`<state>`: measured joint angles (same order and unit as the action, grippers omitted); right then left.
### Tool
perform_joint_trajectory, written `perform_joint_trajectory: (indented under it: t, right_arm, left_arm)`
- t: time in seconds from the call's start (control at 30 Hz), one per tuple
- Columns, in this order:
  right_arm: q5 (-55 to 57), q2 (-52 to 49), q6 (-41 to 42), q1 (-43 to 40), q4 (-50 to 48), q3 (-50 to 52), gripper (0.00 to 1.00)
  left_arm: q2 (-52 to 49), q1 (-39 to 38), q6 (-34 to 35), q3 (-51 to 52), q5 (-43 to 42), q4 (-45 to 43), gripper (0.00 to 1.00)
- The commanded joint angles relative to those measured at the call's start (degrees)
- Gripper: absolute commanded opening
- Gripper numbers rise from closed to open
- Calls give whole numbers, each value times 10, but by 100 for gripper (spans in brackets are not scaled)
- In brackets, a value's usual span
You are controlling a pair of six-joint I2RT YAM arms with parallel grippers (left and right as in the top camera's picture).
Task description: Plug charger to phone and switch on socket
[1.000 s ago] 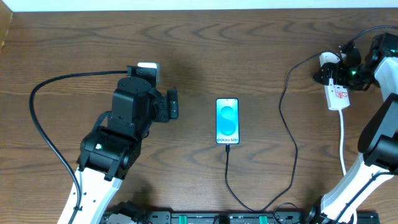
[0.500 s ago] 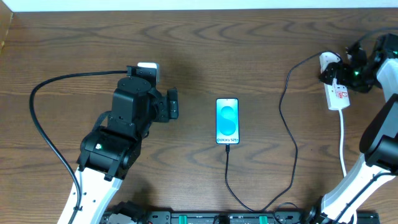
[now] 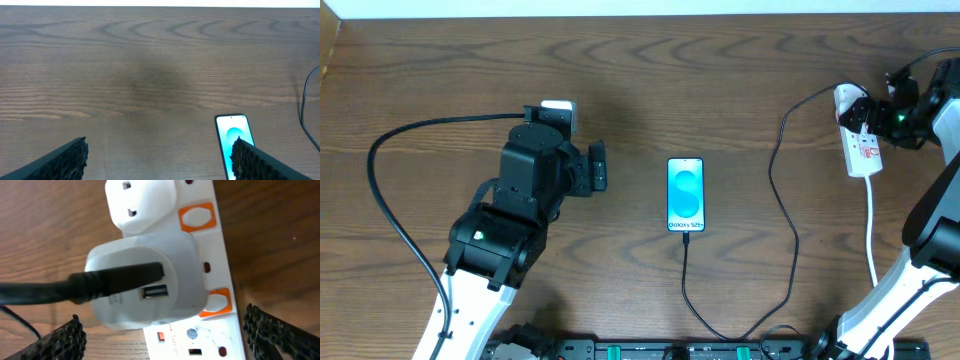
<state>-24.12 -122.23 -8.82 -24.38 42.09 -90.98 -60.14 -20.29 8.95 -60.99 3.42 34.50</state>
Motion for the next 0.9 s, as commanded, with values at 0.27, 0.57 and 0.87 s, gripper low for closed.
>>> perform_joint_trajectory:
  t: [0.27, 0.57, 0.87]
  right_arm:
    - [-20, -4, 6, 15, -16, 14, 99]
    - [-35, -4, 15, 16, -29, 31, 99]
    - [-99, -4, 15, 16, -29, 31, 99]
  left_arm:
    - [-2, 1, -6, -2, 11, 0, 91]
    - [-2, 1, -6, -2, 12, 1, 91]
    - [-2, 1, -6, -2, 12, 1, 91]
